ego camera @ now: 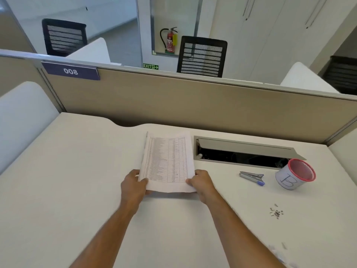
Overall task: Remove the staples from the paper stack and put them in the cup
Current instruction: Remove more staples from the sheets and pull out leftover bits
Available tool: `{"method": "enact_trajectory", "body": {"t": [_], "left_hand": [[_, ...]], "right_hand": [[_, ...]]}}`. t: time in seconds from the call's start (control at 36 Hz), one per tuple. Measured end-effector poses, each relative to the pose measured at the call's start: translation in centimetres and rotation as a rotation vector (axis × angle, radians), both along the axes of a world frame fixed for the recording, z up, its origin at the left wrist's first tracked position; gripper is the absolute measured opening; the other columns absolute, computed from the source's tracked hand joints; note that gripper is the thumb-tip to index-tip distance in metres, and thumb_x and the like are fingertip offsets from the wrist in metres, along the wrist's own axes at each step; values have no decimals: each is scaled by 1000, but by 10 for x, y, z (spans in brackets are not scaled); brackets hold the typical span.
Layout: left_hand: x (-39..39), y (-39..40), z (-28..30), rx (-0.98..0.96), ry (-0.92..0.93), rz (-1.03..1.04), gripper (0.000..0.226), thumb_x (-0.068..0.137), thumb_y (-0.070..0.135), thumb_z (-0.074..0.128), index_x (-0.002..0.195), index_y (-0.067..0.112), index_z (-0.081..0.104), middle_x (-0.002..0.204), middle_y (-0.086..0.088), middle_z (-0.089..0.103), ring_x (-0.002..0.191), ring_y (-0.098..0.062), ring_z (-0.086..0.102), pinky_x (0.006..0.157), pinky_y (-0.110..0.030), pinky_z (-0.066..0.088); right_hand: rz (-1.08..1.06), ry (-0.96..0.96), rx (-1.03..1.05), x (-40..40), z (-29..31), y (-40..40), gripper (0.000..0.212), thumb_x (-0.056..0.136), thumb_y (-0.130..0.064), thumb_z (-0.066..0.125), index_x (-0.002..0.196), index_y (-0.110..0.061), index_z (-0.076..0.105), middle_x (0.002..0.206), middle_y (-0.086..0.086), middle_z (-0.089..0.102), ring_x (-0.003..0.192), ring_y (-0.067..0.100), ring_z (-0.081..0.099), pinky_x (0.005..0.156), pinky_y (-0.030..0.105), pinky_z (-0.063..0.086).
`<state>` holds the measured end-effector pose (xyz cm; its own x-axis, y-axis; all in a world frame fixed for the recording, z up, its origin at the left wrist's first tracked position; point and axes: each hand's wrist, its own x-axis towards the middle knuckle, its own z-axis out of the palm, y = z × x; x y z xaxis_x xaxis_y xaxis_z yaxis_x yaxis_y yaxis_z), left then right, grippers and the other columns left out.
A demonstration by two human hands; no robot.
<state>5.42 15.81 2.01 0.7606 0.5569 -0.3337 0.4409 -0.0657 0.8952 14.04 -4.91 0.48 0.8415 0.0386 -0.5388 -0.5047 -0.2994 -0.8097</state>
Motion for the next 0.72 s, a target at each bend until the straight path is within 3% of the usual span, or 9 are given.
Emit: {"method": "enact_trajectory", "body": {"t": [0.06,0.11,0.28,0.33,0.39,0.44,0.5,0.56,0.72], "left_hand": [[9,5,0,47,13,-26,24,99,1,57,121,11,61,109,-9,73,55,-20,74,51,-27,62],[18,8,1,79,22,-35,22,99,4,59,120,11,61,107,-12,74,46,-20,70,50,-31,61],[45,14,-2,97,76,-21,35,99,5,63,134,7,55,92,-7,69,52,-22,70,55,-32,62],[49,15,-5,91,94,-28,40,99,-1,57,138,7,52,96,-16,73,49,-19,71,59,-30,63],[50,14,-7,97,112,-34,44,97,-4,49,139,7,50,96,-20,75,49,-17,71,63,-29,62],[52,13,-10,112,117,-32,47,96,-7,45,141,6,50,103,-20,74,54,-20,71,66,-33,64],[52,12,-13,129,119,-25,48,95,-7,43,141,6,50,107,-19,72,58,-22,70,70,-36,65],[52,11,-16,142,116,-15,48,96,-8,43,142,4,51,102,-16,70,63,-26,71,73,-39,65],[49,10,-16,125,113,1,44,98,-3,47,142,1,51,96,-13,66,82,-36,77,81,-38,63]], "right_hand": [[-22,9,-9,6,-2,6,24,84,8,63,93,-14,69,105,5,74,99,26,70,92,42,59],[-45,15,-29,12,-5,10,20,82,5,65,91,-12,69,104,6,74,97,26,71,90,43,60],[-118,-3,-105,26,-7,15,8,79,-2,59,81,-10,62,92,7,69,91,29,68,78,54,63],[-123,-43,-161,27,-4,14,11,77,-1,53,75,-10,59,82,6,65,80,27,64,71,47,64],[-119,-89,-219,27,-1,14,15,77,2,50,70,-9,57,72,5,58,70,26,57,56,32,52],[-125,-101,-244,27,0,14,15,77,3,51,69,-6,58,70,6,58,68,26,58,54,27,48],[-138,-100,-233,28,-3,15,13,76,3,52,76,2,64,77,9,65,76,29,66,60,42,63],[-137,-107,-239,29,-5,16,17,76,3,52,86,5,66,81,9,66,84,32,68,61,56,62],[-118,-138,-285,28,-9,19,16,79,1,53,89,-3,65,87,6,66,83,29,68,65,52,63]]}}
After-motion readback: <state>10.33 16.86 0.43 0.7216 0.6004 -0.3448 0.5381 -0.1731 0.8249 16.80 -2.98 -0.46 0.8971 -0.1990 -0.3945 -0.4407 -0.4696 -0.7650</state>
